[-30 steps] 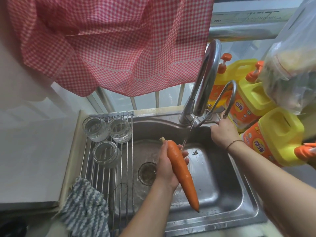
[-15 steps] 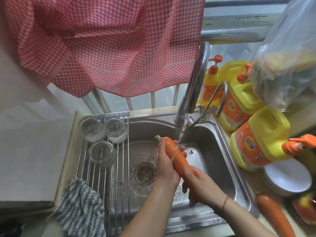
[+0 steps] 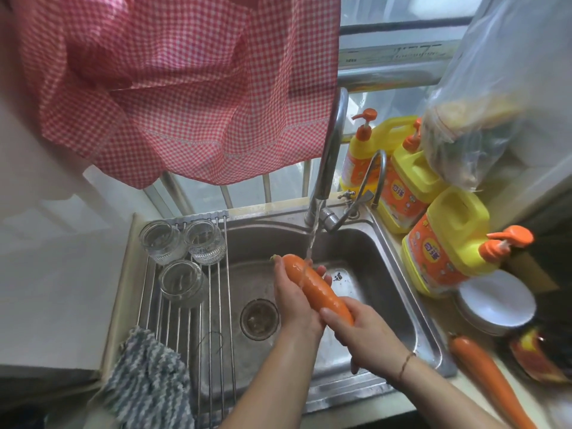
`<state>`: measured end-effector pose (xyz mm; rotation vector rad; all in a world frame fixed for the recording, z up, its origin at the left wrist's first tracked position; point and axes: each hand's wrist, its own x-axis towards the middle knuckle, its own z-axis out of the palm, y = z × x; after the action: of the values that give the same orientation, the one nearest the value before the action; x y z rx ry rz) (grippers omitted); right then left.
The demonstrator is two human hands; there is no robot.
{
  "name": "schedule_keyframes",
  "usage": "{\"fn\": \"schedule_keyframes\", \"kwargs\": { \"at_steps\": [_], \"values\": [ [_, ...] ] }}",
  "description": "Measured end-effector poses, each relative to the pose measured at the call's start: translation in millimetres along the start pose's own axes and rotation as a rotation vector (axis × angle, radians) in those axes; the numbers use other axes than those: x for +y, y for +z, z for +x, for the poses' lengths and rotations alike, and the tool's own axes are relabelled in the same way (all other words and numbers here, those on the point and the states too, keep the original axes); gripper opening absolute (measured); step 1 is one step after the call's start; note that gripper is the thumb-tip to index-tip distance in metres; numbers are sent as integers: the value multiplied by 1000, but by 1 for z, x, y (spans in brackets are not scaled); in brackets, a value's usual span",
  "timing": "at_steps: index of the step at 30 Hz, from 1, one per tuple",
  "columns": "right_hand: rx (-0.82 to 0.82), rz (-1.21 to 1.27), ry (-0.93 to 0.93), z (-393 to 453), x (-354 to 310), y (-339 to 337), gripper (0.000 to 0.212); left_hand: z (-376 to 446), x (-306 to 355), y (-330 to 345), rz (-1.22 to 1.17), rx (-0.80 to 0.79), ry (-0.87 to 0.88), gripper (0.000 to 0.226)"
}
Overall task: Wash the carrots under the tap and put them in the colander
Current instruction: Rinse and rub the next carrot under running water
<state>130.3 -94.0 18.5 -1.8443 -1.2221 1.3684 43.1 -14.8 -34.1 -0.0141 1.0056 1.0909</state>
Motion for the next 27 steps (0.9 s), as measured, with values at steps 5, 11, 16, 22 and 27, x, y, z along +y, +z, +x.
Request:
{"fn": "schedule_keyframes", "kwargs": {
  "at_steps": [5,11,16,22,27],
  "values": [
    [6,5,-17,-2,-3,2,15,-7,4,0,-8,-11,-19,66],
    [-2,-24,-25,-1,-5,3,18,-11,10,-2,-20,-24,-5,63],
    [-9,-28,-37,2,-7,6,16,-9,13,-4,-24,-18,8,61],
    [2,-41,-54,9,-2,9,14,-8,18,-4,24,-50,46,61],
    [198,-212,-125,21,18,13,31,-11,28,-2,146,-61,104,69]
  ]
}}
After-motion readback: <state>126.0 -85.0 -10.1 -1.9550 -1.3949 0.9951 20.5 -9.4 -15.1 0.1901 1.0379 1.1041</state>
